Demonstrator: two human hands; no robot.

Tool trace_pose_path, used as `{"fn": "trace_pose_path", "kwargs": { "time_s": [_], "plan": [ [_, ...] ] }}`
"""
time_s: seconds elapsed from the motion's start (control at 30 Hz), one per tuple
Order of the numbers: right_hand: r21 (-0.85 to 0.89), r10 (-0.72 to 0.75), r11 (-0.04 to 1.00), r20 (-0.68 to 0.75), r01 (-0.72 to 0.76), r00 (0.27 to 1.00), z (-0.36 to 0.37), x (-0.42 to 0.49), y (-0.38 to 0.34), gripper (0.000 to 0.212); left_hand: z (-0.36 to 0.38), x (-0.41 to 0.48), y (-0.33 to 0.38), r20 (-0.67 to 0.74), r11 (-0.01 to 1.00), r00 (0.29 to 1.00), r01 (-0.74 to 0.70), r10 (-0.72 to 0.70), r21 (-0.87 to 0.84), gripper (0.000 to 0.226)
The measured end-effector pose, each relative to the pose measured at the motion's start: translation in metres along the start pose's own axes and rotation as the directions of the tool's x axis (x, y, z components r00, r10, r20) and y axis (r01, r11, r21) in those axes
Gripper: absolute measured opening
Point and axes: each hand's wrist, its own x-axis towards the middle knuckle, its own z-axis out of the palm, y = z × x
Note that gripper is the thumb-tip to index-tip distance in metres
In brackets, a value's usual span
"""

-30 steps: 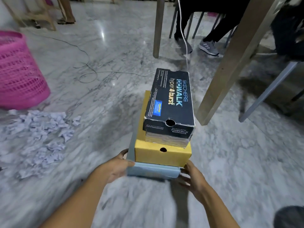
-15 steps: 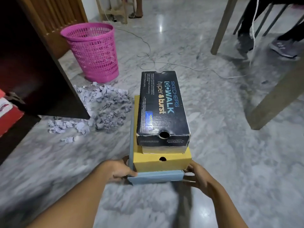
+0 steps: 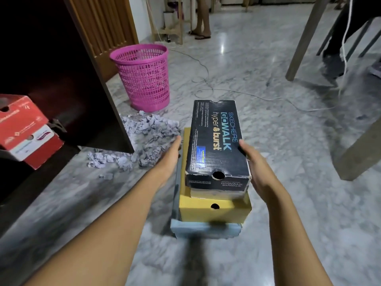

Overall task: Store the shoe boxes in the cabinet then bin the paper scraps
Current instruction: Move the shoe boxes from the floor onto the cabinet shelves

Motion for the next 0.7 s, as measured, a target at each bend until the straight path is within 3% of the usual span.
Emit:
{"fn": "trace_pose_path", "kwargs": {
  "time_s": [0.1, 0.2, 0.3, 0.37, 0.5, 0.63, 0.7],
  "plan": [
    [0.100, 0.013, 0.995, -0.008, -0.012, 1.000, 0.008, 0.001, 0.000, 0.073, 0.017, -0.006, 0.017, 0.077, 0.965, 0.996, -0.015, 0.036, -0.261, 0.065],
    [0.210, 0.016, 0.978, -0.030, -0.010, 0.999, 0.011, -0.005, -0.005, 0.078, 0.022, -0.009, 0.020, 0.106, 0.942, 0.994, 0.006, 0.032, -0.337, 0.063],
    [0.325, -0.036, 0.945, 0.015, 0.029, 0.999, 0.018, -0.010, -0.016, 0.054, 0.010, -0.018, 0.031, 0.124, 0.918, 0.986, -0.053, 0.110, -0.393, 0.065],
    [0.349, -0.117, 0.932, 0.046, 0.094, 0.992, 0.029, -0.016, -0.032, 0.046, -0.007, -0.028, 0.044, 0.149, 0.932, 0.978, -0.084, 0.145, -0.354, 0.070],
    [0.331, -0.280, 0.917, 0.143, 0.221, 0.949, 0.059, -0.024, -0.068, 0.052, -0.062, -0.058, 0.072, 0.186, 0.963, 0.976, -0.062, 0.114, -0.262, 0.067],
    [0.336, -0.390, 0.894, 0.262, 0.295, 0.883, 0.107, -0.027, -0.108, 0.049, -0.123, -0.104, 0.098, 0.069, 0.973, 0.988, -0.121, 0.137, -0.198, 0.023],
    [0.362, -0.415, 0.886, 0.341, 0.289, 0.844, 0.138, -0.026, -0.129, 0.052, -0.153, -0.126, 0.105, -0.006, 0.965, 0.989, -0.145, 0.148, -0.217, 0.028]
  ]
}}
